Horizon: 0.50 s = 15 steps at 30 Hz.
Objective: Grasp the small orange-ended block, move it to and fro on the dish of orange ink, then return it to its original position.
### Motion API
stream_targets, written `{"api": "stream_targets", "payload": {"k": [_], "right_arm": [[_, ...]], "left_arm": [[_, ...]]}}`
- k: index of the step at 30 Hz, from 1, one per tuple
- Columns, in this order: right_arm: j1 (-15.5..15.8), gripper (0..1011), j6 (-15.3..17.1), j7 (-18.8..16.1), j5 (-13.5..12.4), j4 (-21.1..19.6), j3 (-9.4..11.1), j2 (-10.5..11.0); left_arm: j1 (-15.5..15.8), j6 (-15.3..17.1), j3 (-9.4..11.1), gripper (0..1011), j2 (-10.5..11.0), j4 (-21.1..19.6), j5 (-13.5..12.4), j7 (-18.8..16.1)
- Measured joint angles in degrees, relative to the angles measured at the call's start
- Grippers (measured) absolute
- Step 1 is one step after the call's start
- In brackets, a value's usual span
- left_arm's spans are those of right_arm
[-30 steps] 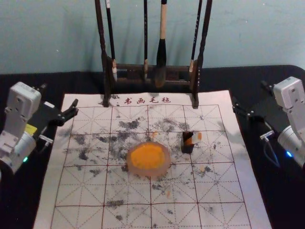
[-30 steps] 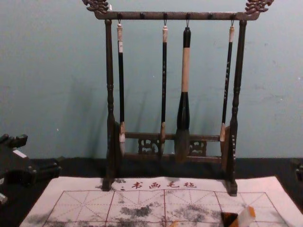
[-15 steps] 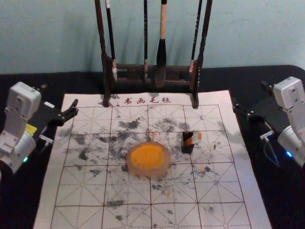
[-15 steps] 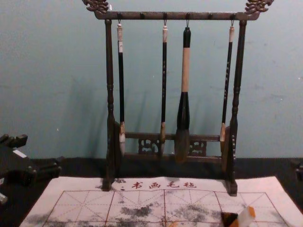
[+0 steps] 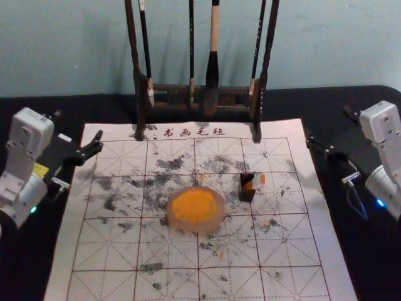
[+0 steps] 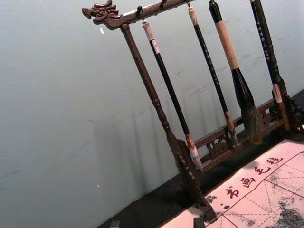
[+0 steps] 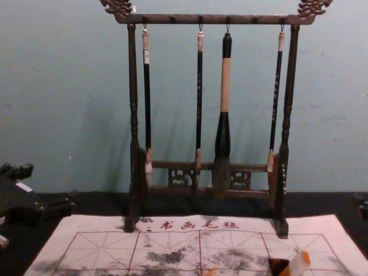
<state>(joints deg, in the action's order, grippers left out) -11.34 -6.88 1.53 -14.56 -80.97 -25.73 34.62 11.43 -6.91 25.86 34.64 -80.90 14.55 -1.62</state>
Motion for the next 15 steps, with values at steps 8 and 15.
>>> {"api": "stream_targets", "payload": {"k": [8, 15], "right_arm": [[3.22, 1003, 2.12, -2.38, -2.22, -3.38, 1.81, 0.61], [8.9, 1003, 7.52, -6.17, -6.29, -9.88, 3.55, 3.03]], "left_arm": [[0.0, 0.0, 0.0, 1001, 0.0, 0.0, 0.0, 0.0], [0.0, 0.0, 0.0, 1001, 0.0, 0.0, 0.0, 0.0]]}}
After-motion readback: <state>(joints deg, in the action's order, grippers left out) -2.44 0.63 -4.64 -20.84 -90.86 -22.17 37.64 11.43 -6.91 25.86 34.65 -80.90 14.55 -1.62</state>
